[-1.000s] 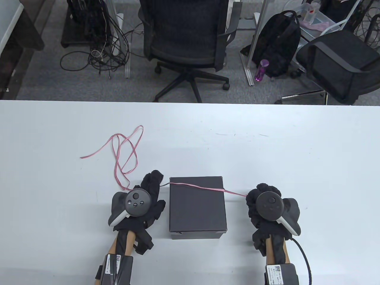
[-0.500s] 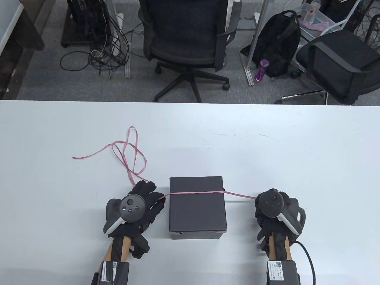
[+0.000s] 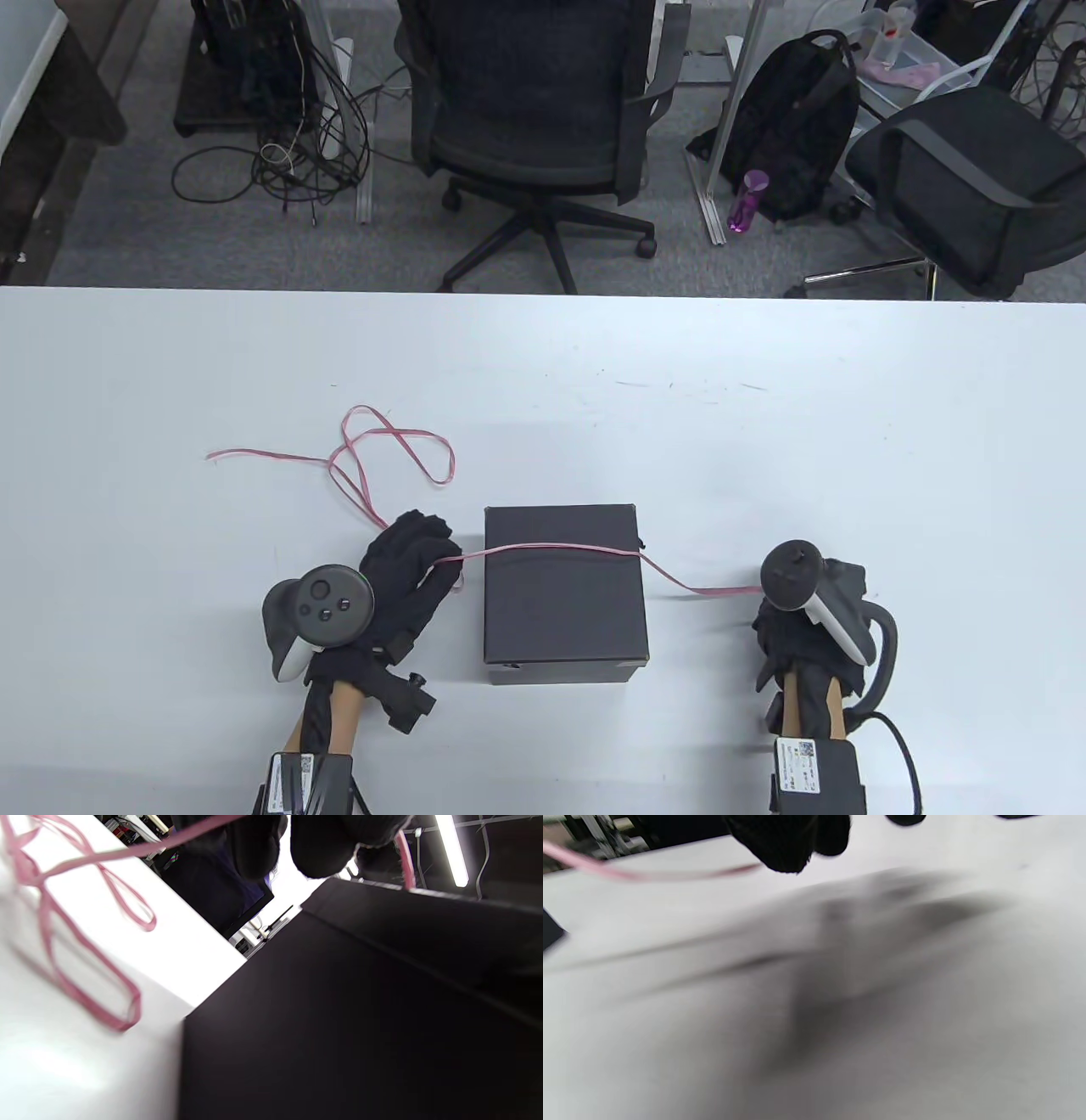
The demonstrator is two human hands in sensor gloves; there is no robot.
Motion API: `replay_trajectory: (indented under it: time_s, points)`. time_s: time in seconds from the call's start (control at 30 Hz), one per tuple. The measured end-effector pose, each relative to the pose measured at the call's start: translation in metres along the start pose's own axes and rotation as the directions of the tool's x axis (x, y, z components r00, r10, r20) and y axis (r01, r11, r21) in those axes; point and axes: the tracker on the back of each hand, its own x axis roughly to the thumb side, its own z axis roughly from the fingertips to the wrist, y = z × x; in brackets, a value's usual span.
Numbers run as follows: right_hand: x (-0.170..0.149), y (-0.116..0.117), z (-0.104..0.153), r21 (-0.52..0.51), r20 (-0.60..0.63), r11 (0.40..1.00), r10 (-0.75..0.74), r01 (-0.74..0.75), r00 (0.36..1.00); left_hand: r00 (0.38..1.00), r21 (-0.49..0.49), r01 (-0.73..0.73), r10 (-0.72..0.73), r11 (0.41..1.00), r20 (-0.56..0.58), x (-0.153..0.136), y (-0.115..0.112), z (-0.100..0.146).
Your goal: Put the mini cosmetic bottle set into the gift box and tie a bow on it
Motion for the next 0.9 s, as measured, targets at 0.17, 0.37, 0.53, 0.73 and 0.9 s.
replay_trajectory:
  time_s: [0.17, 0.37, 0.53, 0.73, 0.9]
  points:
    - [0.038, -0.031, 0.03, -0.247, 0.359, 0.908, -0.239, 0.339, 0.902, 0.996, 0.065, -0.059, 0.055, 0.996, 0.065, 0.027, 0.001, 0.001]
    - [0.098, -0.04, 0.074, -0.164, 0.696, 0.883, -0.212, 0.441, 0.685, 0.983, 0.103, 0.082, -0.097, 0.991, 0.153, 0.064, -0.004, 0.008]
    - [0.132, -0.023, 0.089, -0.148, 0.735, 0.955, -0.066, 0.255, 0.675, 0.948, 0.098, 0.199, -0.217, 0.975, 0.233, 0.087, -0.013, 0.014]
    - [0.143, -0.018, 0.096, -0.202, 0.74, 0.955, 0.005, 0.215, 0.673, 0.922, 0.084, 0.248, -0.262, 0.965, 0.285, 0.1, -0.018, 0.018]
    - [0.147, -0.017, 0.1, -0.217, 0.751, 0.95, 0.015, 0.225, 0.66, 0.919, 0.063, 0.258, -0.265, 0.964, 0.292, 0.101, -0.02, 0.017]
